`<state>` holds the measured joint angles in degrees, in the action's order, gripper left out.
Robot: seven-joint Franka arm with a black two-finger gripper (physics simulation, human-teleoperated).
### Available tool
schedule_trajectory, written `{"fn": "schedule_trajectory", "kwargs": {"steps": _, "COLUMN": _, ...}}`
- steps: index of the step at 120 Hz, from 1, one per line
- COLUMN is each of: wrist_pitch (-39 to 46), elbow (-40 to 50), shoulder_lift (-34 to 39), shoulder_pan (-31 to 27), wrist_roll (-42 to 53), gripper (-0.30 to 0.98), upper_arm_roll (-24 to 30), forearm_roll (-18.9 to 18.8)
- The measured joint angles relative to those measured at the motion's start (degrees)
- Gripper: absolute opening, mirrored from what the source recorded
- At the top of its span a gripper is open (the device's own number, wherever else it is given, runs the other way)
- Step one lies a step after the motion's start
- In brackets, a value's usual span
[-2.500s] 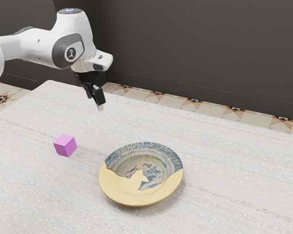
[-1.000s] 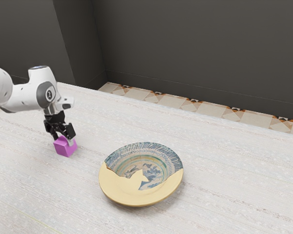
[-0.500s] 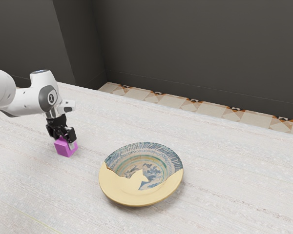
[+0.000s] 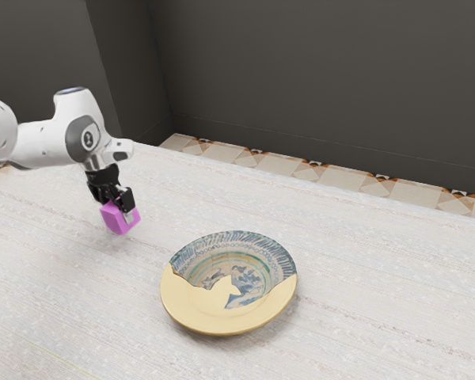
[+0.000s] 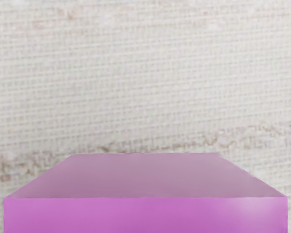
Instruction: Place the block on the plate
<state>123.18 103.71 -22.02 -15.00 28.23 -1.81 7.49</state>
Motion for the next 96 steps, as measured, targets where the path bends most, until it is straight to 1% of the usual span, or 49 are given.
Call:
{"fn": "schedule_trajectory", "kwargs": {"steps": 19, "wrist_pitch": -0.2, "elbow": 2.5, "shoulder_lift": 4.0, "shoulder_pan": 4.2, "wrist_roll": -0.1, "gripper": 0.40, "upper_arm_roll": 3.0, "forearm_roll": -0.2}}
{"fn": "schedule_trajectory", "kwargs": {"steps": 46, "wrist_pitch": -0.1, "elbow": 4.9, "shoulder_lift": 6.7, "shoulder_pan": 9.5, "wrist_roll": -0.1, "gripper": 0.40, "upper_arm_roll": 6.8, "forearm_roll": 0.1}}
{"fn": "schedule_trajectory", "kwargs": {"steps": 68, "wrist_pitch": 0.3, "elbow": 6.7, "shoulder_lift": 6.9, "shoulder_pan": 14.6, "wrist_roll": -0.3, "gripper": 0.39, "upper_arm_roll": 9.6, "forearm_roll": 0.4}}
{"fn": "schedule_trajectory", "kwargs": {"steps": 92, "wrist_pitch": 3.5, "elbow": 8.2, "shoulder_lift": 4.1, "shoulder_pan": 16.9, "wrist_roll": -0.8, "gripper": 0.39, "upper_arm_roll": 10.8, "forearm_roll": 0.5}}
{"fn": "schedule_trajectory", "kwargs": {"steps": 96, "wrist_pitch": 4.1, "elbow": 8.4, "shoulder_lift": 3.7, "shoulder_pan": 17.0, "wrist_roll": -0.9, "gripper": 0.40, "upper_arm_roll": 10.8, "forearm_roll": 0.5}}
